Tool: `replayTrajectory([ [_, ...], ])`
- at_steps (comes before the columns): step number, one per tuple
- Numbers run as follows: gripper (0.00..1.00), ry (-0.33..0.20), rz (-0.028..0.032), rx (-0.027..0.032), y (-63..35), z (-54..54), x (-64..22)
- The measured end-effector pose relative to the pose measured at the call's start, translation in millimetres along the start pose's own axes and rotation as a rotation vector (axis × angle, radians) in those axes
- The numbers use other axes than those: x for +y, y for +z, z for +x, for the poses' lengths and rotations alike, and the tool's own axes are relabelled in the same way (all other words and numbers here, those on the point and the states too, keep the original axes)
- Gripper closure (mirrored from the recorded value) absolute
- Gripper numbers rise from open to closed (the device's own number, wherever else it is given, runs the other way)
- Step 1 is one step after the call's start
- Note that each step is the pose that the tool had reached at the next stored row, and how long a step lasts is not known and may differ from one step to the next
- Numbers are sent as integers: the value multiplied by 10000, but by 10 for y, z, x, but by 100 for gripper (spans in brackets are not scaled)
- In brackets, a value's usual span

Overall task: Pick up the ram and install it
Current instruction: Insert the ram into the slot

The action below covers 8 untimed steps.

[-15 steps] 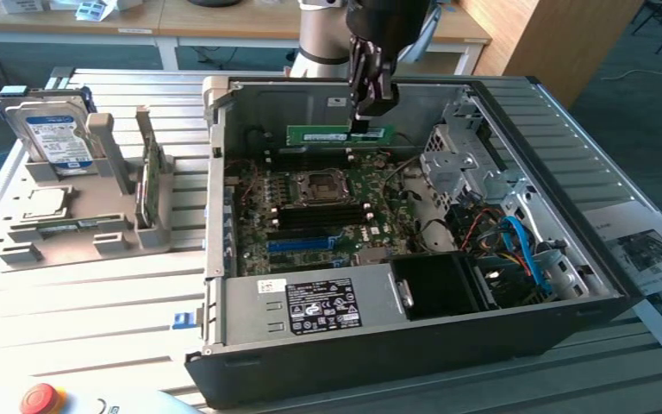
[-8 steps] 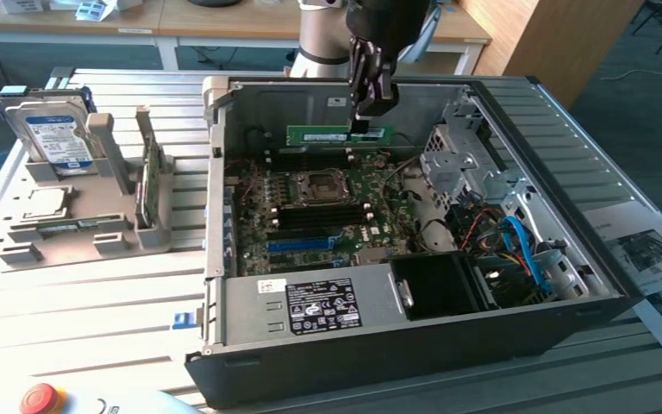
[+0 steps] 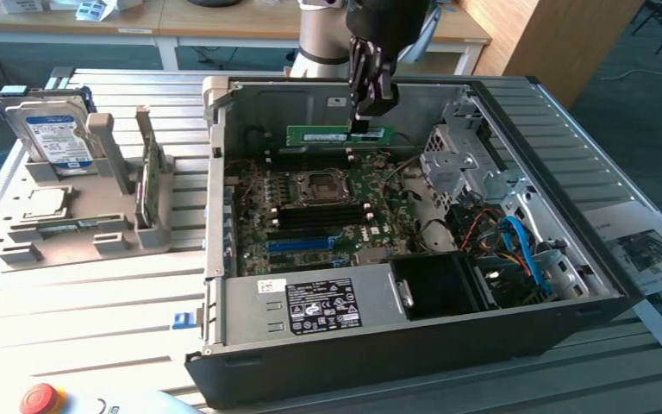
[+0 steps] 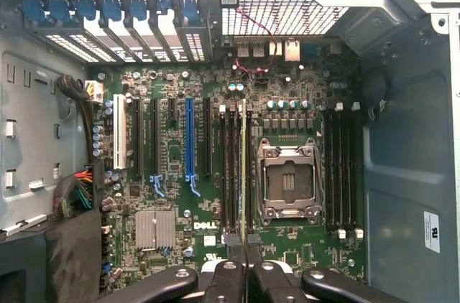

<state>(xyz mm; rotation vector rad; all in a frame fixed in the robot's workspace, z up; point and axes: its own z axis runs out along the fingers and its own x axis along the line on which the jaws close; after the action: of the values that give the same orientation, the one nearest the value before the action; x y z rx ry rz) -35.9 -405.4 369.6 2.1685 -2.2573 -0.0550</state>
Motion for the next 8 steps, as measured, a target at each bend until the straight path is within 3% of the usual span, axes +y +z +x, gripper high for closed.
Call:
replayTrajectory([
  [8,88,0,-1,1,138,3,-4],
])
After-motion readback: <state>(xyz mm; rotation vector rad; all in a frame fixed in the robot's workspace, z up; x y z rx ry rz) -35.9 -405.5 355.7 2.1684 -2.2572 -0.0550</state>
